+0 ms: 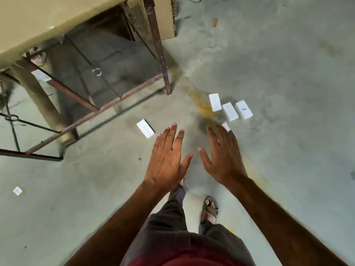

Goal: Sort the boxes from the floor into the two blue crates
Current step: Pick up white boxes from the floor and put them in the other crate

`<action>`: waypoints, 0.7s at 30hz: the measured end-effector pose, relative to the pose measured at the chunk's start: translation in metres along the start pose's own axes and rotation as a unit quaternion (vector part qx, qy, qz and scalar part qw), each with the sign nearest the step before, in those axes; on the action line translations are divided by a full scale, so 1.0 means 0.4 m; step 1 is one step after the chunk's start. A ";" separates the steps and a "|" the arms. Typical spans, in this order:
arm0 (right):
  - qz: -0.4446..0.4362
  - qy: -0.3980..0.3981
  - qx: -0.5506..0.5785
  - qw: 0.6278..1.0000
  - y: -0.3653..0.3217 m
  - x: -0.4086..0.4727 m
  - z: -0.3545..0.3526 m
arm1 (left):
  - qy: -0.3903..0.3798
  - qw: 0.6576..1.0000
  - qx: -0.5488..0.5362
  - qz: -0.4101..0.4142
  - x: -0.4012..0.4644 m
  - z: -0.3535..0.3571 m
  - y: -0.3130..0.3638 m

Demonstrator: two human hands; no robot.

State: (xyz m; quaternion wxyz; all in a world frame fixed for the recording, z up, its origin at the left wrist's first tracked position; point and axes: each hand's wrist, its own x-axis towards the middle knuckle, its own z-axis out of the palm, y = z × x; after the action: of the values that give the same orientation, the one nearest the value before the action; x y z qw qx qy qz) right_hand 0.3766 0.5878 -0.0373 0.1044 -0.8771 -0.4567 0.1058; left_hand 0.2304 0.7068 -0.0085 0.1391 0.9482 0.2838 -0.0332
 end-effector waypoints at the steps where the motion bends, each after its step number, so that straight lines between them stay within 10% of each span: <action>1: 0.020 -0.005 0.002 1.000 0.006 0.025 0.004 | -0.014 1.000 -0.007 0.010 0.041 0.007 -0.014; 21: 0.286 -0.030 0.037 0.957 0.391 0.357 0.256 | -0.129 0.974 0.029 0.184 0.750 0.277 -0.030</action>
State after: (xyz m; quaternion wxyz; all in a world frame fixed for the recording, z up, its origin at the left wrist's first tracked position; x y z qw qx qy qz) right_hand 0.5497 0.6268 -0.1920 0.0888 -0.9630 -0.1854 0.1745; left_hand 0.4765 0.8439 -0.1604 0.1502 0.9756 0.0828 -0.1369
